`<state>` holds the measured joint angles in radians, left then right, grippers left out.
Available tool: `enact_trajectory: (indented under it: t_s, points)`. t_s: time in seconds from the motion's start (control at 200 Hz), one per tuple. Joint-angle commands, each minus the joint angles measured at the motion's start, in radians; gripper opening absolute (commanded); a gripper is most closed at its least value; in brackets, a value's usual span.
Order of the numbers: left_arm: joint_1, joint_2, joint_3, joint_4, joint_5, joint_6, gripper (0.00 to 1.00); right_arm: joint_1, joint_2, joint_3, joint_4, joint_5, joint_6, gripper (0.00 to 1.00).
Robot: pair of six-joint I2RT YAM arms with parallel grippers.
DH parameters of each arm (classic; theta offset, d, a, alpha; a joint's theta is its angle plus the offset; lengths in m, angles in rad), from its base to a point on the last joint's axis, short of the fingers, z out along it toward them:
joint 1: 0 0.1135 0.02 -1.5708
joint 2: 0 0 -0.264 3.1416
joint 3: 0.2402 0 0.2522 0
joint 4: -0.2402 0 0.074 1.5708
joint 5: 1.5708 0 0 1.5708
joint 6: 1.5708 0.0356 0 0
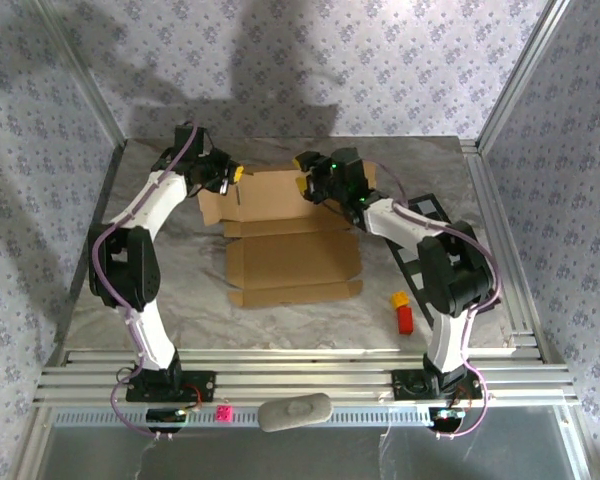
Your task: Fold the paper box
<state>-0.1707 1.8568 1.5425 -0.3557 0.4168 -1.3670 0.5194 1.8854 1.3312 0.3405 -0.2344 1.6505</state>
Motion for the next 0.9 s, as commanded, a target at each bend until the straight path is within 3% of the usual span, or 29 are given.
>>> enact_trajectory:
  t_s: [0.0,0.23,0.355,0.4,0.47,0.485,0.59,0.65,0.69,0.755,0.835,0.895]
  points:
    - [-0.004,-0.047,-0.002,-0.014,-0.017,-0.068,0.0,0.011,0.049,0.053,0.037,0.066,0.073,0.54]
    - [-0.006,-0.063,-0.001,-0.016,-0.006,-0.063,0.0,0.021,0.135,0.164,0.017,0.106,0.09,0.45]
    - [-0.007,-0.085,0.007,-0.039,0.001,-0.045,0.0,0.016,0.186,0.238,0.004,0.104,0.098,0.33]
    - [-0.007,-0.097,0.01,-0.046,0.002,-0.034,0.0,0.014,0.194,0.253,-0.01,0.107,0.104,0.26]
    - [-0.007,-0.12,0.016,-0.052,0.006,-0.004,0.0,0.009,0.198,0.274,-0.026,0.106,0.107,0.05]
    - [-0.007,-0.126,0.017,-0.051,0.008,0.005,0.04,0.008,0.192,0.276,-0.035,0.108,0.106,0.0]
    - [0.008,-0.206,0.041,-0.064,0.007,0.134,0.5,-0.009,0.126,0.296,-0.149,0.148,0.079,0.0]
    - [0.015,-0.28,0.064,-0.15,-0.061,0.283,0.65,-0.027,0.098,0.33,-0.219,0.141,0.076,0.0]
    - [0.017,-0.327,0.07,-0.218,-0.112,0.386,0.7,-0.04,0.081,0.355,-0.276,0.126,0.079,0.0]
    - [0.035,-0.402,0.04,-0.313,-0.196,0.514,0.68,-0.058,0.064,0.385,-0.328,0.105,0.091,0.0]
    - [0.075,-0.494,-0.109,-0.338,-0.231,0.578,0.65,-0.071,0.047,0.391,-0.346,0.09,0.124,0.0]
    - [0.096,-0.545,-0.246,-0.276,-0.194,0.586,0.61,-0.077,0.036,0.393,-0.347,0.096,0.141,0.0]
